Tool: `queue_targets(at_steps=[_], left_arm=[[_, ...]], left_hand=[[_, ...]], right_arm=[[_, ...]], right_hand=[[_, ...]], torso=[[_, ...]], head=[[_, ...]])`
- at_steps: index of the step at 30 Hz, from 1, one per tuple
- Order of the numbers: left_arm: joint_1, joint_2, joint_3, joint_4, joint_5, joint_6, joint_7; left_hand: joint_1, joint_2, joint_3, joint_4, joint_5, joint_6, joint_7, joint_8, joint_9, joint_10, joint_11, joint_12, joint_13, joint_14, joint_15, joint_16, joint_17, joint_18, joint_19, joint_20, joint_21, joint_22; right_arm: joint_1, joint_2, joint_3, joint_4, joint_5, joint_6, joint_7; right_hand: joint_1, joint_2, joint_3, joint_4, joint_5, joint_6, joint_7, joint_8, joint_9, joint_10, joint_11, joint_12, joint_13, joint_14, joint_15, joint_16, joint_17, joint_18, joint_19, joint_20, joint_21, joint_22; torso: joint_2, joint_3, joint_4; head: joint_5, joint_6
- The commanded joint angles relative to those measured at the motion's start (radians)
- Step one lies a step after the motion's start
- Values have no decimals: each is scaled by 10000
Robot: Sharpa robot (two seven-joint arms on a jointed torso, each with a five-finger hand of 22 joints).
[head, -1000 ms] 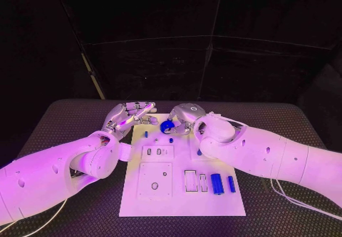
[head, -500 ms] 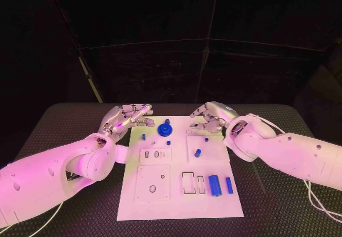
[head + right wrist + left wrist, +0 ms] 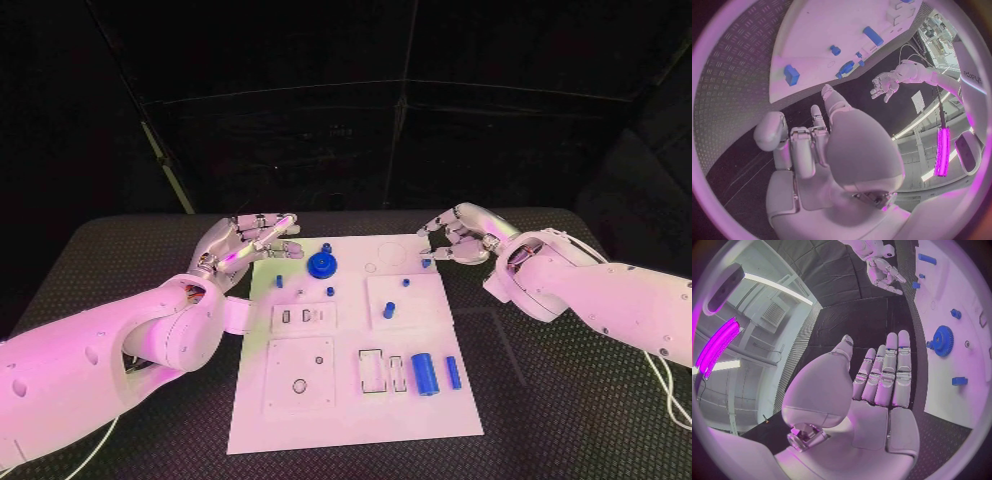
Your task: Assemble the parts on the task board
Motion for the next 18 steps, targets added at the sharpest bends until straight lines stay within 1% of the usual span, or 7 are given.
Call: queue_targets(at_steps=[1, 4, 6, 9, 10, 12, 18], left_arm=[[11, 18, 9, -4, -13, 137, 88], [10, 24, 9, -16, -13, 138, 88], [10, 31, 9, -24, -13, 140, 88], [10, 37, 9, -36, -13, 141, 87], [10, 37, 9, -39, -13, 141, 86], [10, 35, 9, -47, -13, 140, 86], [10, 29, 9, -82, -13, 134, 86]], left_hand=[[25, 74, -68, -19, 39, 78, 178, -43, -12, 76, -23, -31, -4, 66, 10, -44, 15, 31, 91, 5, -57, -14], [27, 76, -70, -21, 39, 83, 177, -45, -11, 81, -24, -33, -4, 63, 10, -50, 17, 30, 90, 5, -60, -16], [27, 76, -70, -21, 39, 83, 177, -45, -11, 81, -24, -33, -4, 63, 10, -50, 17, 30, 90, 5, -60, -16], [27, 76, -70, -21, 39, 83, 177, -45, -11, 81, -24, -33, -4, 63, 10, -50, 17, 30, 90, 5, -60, -16], [27, 76, -70, -21, 39, 83, 177, -45, -11, 81, -24, -33, -4, 63, 10, -50, 17, 30, 90, 5, -60, -16], [27, 76, -70, -21, 39, 83, 177, -45, -11, 81, -24, -33, -4, 63, 10, -50, 17, 30, 90, 5, -60, -16], [31, 81, -76, -26, 39, 91, 174, -48, -11, 91, -26, -38, -3, 56, 11, -63, 20, 30, 86, 5, -67, -20]], right_arm=[[-65, 2, 1, -150, 344, 434, 441], [-107, 55, 1, -346, 335, 525, 434], [-126, 106, 1, -486, 308, 621, 415], [-148, 194, 1, -700, 223, 812, 380], [-156, 209, 1, -739, 201, 860, 371], [-189, 226, 1, -797, 150, 956, 351], [-276, 254, 1, -902, 74, 1047, 322]], right_hand=[[59, -24, -19, -69, 42, -112, 35, -43, -18, 402, 30, -53, 1679, 884, 4, -34, 1988, -34, -63, -12, -58, 2], [30, -30, -51, -112, 17, -232, 43, -51, -30, 393, 40, -64, 1669, 882, 19, -37, 1979, -32, -65, 2, -61, -4], [13, -33, -72, -138, -3, -307, 47, -53, -34, 383, 46, -77, 1656, 884, 26, -35, 1986, -30, -72, 10, -67, -17], [-12, -45, -105, -167, -36, -381, 53, -49, -35, 371, 51, -92, 1642, 883, 33, -37, 1981, -27, -80, 19, -74, -31], [-13, -45, -106, -167, -36, -382, 53, -49, -35, 371, 51, -93, 1641, 883, 33, -37, 1981, -27, -80, 19, -74, -31], [-37, -58, -136, -185, -61, -429, 60, -46, -34, 367, 57, -96, 1639, 881, 39, -40, 1973, -25, -85, 25, -79, -40], [-57, -63, -160, -198, -78, -469, 68, -45, -34, 367, 64, -95, 1640, 885, 43, -34, 1993, -24, -86, 29, -81, -42]], torso=[[9, -19, 12], [2, -28, 14], [9, -33, 30], [23, -29, 37], [14, -35, 21], [13, -36, 17], [11, -29, -10]], head=[[10, -2], [13, -3], [18, -7], [15, -10], [37, -31], [49, -48], [55, -67]])
